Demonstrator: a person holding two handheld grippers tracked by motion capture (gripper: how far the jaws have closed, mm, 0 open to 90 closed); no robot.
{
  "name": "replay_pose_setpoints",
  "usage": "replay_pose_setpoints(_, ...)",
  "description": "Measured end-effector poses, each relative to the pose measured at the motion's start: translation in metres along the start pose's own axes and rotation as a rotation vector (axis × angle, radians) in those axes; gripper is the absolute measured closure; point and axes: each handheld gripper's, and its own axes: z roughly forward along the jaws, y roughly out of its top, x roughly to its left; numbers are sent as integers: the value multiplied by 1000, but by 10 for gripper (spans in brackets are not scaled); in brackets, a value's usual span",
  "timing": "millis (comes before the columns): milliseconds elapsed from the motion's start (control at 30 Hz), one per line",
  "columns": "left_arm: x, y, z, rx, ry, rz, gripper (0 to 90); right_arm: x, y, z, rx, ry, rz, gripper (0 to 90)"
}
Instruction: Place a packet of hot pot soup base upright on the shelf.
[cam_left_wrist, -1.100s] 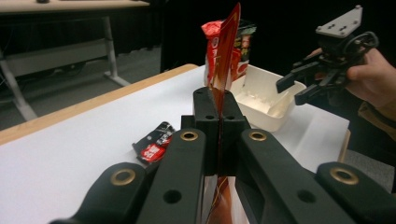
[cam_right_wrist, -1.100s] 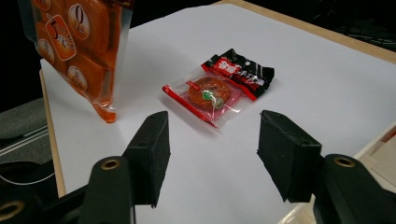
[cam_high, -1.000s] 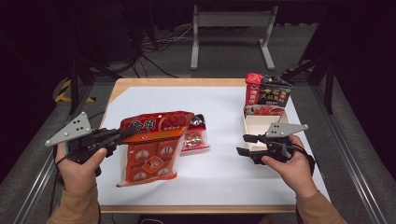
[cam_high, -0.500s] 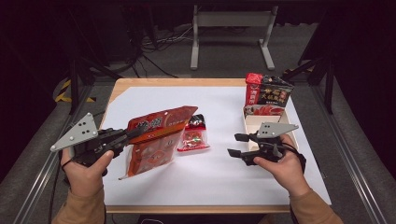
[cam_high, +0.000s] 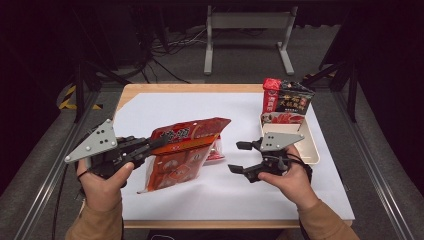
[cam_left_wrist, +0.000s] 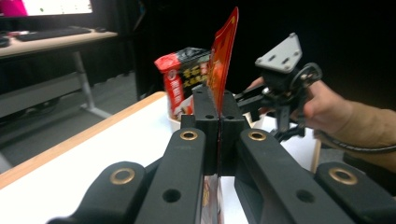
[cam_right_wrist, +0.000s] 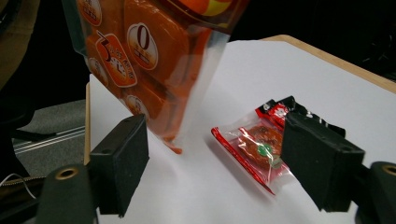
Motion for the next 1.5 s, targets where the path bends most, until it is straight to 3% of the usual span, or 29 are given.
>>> replay_pose_setpoints(600,-8,3,33,8,-98,5,900,0,-7,33,-40,80,-31,203)
replay_pose_setpoints(933,-15,6,47,4,-146,7,900,4,-13,46,-72,149,-116,194)
replay_pose_setpoints(1000,-16,6,48,6,-149,8,900,4,-14,47,-71,145,-128,188)
replay_pose_setpoints(1333,-18,8,52,7,-164,4,900,-1,-22,53,-84,204,-122,178)
replay_pose_setpoints(1400,-17,8,51,0,-164,5,900,-1,-21,52,-99,219,-120,191)
replay_pose_setpoints(1500,-17,9,50,-2,-161,11,900,-1,-19,49,-111,232,-121,299)
